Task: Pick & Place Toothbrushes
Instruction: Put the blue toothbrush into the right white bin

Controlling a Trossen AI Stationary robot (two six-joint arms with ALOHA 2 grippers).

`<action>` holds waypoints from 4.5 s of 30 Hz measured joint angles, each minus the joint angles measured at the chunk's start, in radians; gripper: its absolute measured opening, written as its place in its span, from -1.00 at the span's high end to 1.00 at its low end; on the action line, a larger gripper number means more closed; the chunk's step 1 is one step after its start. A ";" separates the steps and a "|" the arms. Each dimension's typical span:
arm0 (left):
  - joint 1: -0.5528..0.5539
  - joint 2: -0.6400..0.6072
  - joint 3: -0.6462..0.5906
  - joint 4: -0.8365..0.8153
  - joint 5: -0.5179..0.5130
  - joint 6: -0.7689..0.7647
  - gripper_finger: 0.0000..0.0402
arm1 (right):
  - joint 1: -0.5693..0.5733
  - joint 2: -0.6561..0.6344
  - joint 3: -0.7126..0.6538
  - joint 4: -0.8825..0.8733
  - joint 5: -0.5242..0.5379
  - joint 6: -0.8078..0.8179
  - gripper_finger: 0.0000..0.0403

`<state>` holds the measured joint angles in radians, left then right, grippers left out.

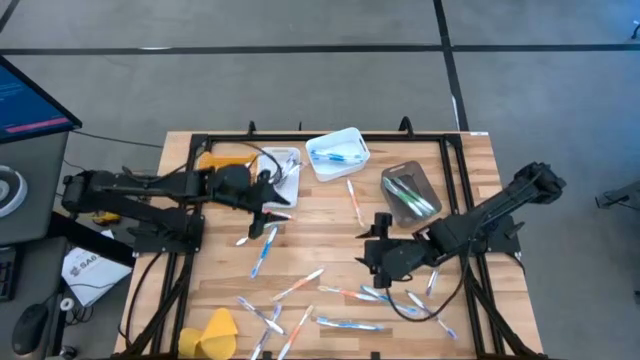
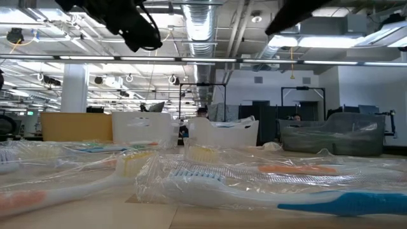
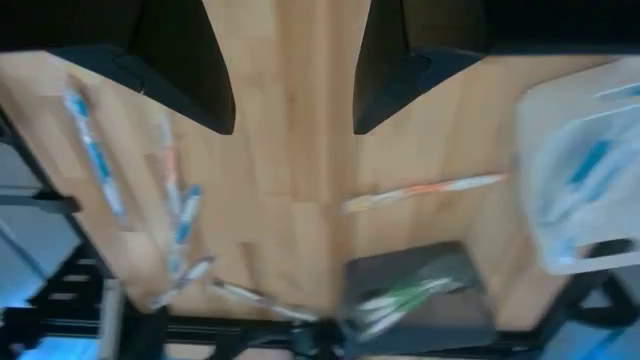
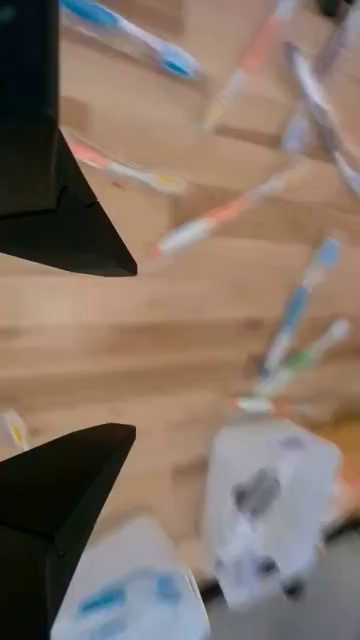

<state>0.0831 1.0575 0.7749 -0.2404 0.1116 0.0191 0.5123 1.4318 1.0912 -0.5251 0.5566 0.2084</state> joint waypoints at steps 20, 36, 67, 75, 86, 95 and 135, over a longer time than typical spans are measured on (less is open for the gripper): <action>-0.105 -0.048 -0.119 0.112 -0.002 -0.051 0.02 | 0.072 0.128 -0.002 -0.166 -0.453 0.443 -0.23; -0.105 -0.047 -0.119 0.118 -0.002 -0.018 0.02 | 0.146 0.307 0.000 -0.199 -0.502 0.533 -0.23; -0.104 -0.047 -0.157 0.124 -0.002 -0.017 0.02 | 0.026 0.461 0.002 -0.228 -0.620 0.436 0.59; -0.104 -0.047 -0.171 0.132 -0.002 -0.017 0.02 | -0.023 0.461 0.000 -0.241 -0.663 0.393 0.85; -0.104 -0.047 -0.171 0.130 -0.002 -0.017 0.02 | -0.041 0.466 0.079 -0.363 -0.571 0.347 0.90; -0.104 -0.047 -0.273 0.218 -0.002 -0.017 0.02 | -0.066 0.462 0.249 -0.596 -0.436 0.292 0.96; -0.105 -0.047 -0.634 1.018 0.071 -0.272 0.02 | -0.812 0.275 0.335 -0.090 -0.177 -0.782 0.95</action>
<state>-0.0216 1.0103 0.1408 0.7780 0.1825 -0.2526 -0.2993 1.7069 1.4261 -0.6148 0.3796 -0.5735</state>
